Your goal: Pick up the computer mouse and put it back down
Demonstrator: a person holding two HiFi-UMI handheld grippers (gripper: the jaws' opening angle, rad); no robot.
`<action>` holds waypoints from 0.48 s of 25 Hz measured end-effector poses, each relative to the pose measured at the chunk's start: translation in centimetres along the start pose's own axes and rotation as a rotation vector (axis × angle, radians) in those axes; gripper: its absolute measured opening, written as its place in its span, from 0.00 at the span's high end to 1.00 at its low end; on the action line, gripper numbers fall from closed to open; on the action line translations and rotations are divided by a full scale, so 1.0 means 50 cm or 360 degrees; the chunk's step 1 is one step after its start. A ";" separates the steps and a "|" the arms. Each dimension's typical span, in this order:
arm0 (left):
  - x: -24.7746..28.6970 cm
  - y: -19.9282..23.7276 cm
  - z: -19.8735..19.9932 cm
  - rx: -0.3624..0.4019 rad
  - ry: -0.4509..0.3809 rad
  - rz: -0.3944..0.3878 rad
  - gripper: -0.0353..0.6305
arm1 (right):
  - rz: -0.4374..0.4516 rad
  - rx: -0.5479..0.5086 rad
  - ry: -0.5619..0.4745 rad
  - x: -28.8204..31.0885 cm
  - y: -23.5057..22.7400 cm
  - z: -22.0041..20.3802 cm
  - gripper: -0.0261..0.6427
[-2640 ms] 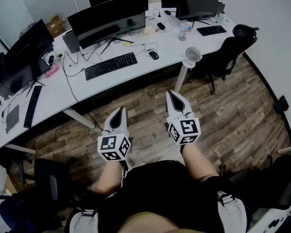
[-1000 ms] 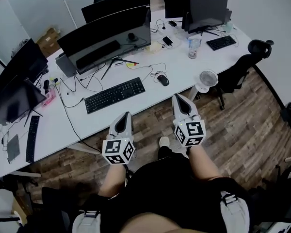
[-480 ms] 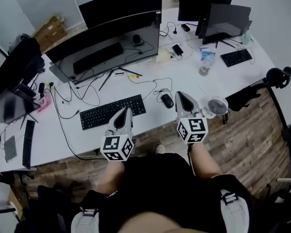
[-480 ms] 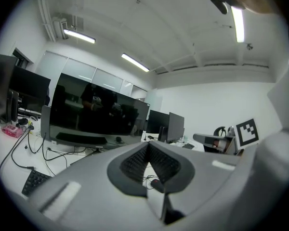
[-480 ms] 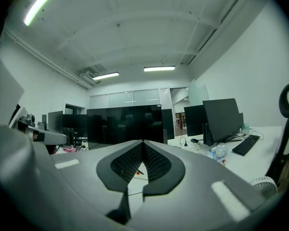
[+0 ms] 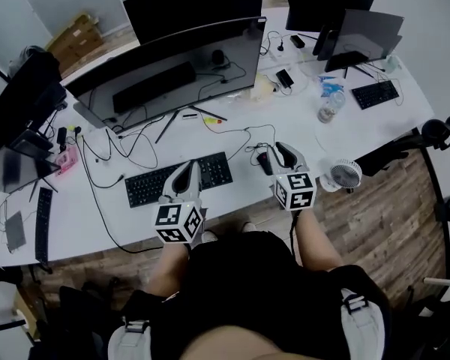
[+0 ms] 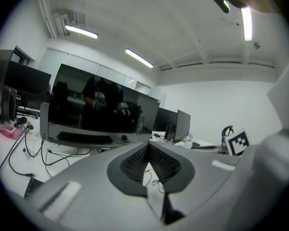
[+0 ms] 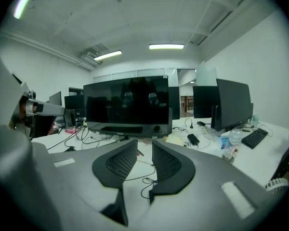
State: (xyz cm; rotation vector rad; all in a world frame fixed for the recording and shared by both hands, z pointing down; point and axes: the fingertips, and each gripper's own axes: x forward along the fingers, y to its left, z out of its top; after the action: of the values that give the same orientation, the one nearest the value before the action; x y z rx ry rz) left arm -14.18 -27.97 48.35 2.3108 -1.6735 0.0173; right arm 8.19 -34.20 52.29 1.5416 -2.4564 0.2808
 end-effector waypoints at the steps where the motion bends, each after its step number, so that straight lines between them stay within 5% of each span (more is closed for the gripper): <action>1: 0.002 0.006 -0.001 -0.0005 0.0004 0.0002 0.87 | 0.0024 0.0000 0.0067 0.014 0.001 -0.021 0.85; 12: 0.007 0.049 -0.007 -0.0011 0.0033 0.0045 0.87 | 0.0061 -0.0071 0.0591 0.104 -0.020 -0.221 0.69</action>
State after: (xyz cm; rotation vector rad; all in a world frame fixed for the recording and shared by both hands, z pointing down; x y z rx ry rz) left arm -16.29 -28.92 49.31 2.2739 -1.6935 0.0414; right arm 7.88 -35.99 64.38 1.2903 -2.1870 0.4690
